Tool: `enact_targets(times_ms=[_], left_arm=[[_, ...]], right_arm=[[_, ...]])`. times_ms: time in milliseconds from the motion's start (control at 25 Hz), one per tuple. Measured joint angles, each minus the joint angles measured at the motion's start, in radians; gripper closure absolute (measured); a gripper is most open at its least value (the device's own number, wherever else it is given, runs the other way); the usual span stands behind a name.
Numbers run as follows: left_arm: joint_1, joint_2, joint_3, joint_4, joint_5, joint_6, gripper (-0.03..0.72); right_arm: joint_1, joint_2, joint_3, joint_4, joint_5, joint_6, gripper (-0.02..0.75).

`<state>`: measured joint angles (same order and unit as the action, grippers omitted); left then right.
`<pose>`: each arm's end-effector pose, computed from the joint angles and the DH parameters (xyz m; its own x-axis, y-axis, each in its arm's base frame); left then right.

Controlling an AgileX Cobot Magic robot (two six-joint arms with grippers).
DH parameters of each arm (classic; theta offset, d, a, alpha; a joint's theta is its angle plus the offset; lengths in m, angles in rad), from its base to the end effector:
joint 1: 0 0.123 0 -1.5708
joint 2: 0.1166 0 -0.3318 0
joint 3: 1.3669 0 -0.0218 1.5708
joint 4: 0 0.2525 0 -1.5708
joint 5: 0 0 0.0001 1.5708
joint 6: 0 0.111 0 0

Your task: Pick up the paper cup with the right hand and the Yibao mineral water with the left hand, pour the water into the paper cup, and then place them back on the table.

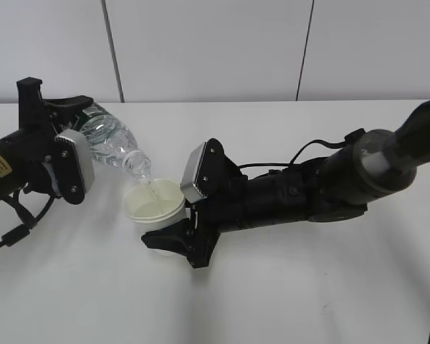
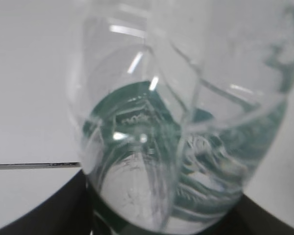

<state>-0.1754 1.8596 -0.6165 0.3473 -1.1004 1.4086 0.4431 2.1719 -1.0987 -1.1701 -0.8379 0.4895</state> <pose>0.3467 -0.0956 0.1970 0.4641 0.8855 -0.0241 0.0792 -0.0144 0.9968 0.3683 0.2588 0.1302 -0.0179 -0.4073 -0.9131 -0.9658 0.2433 -0.0896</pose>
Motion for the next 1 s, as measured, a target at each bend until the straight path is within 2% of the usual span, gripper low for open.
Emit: enact_targets(times_ms=[560, 720, 1000], left_arm=[[0.0, -0.001, 0.0, 0.0, -0.007, 0.001, 0.311], [0.0, -0.001, 0.0, 0.0, -0.008, 0.0, 0.311], [0.0, 0.0, 0.0, -0.003, -0.012, -0.07, 0.311]], right_arm=[[0.0, 0.0, 0.0, 0.002, 0.002, 0.0, 0.181], [0.0, 0.0, 0.0, 0.035, -0.01, -0.002, 0.181], [0.0, 0.0, 0.0, 0.046, -0.042, -0.004, 0.181]])
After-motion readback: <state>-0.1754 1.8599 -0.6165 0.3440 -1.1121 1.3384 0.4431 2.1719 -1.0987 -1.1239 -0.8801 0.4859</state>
